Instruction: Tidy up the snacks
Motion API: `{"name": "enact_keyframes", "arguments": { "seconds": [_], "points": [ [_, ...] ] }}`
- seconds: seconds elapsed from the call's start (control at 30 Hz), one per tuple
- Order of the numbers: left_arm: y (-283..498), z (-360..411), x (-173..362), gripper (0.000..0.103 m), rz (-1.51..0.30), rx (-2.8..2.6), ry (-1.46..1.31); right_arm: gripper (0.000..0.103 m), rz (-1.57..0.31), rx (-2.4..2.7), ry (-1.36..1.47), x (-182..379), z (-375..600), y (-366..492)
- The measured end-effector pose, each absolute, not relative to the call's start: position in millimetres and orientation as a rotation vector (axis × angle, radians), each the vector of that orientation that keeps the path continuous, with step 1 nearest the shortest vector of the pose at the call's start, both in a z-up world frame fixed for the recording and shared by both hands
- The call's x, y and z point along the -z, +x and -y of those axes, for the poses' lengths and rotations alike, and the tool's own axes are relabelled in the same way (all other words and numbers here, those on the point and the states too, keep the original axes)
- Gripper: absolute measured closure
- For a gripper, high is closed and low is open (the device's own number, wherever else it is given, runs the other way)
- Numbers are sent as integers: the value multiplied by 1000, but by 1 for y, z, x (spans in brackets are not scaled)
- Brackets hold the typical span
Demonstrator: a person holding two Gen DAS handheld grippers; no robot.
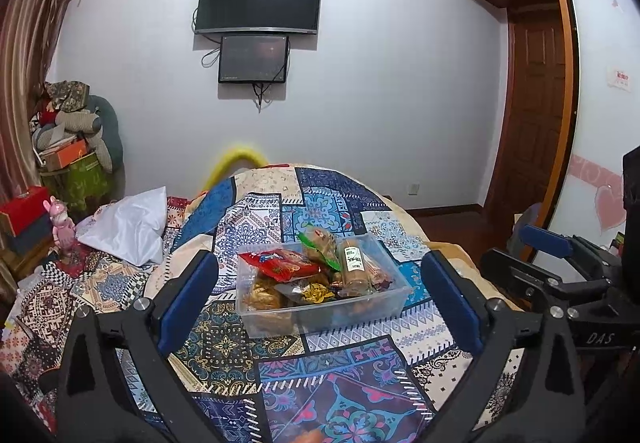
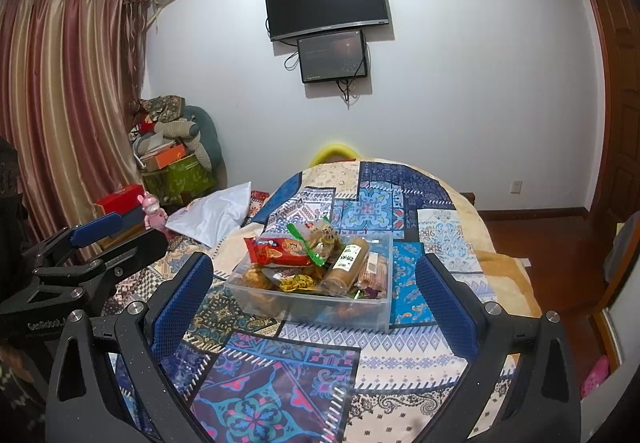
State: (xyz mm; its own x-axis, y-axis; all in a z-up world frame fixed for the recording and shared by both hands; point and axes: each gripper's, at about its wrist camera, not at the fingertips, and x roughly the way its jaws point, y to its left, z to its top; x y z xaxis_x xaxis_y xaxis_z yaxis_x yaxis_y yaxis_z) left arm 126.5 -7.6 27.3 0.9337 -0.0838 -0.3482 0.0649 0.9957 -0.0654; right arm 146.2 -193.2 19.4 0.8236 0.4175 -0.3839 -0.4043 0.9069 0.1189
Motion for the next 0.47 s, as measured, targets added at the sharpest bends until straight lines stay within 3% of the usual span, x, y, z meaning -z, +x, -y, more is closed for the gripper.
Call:
{"name": "enact_keyframes", "arguments": {
  "seconds": [0.47],
  "points": [
    [126,9,-27,0,-366,73,-55,2,-422,-433,38,-18,194,147]
  ]
}}
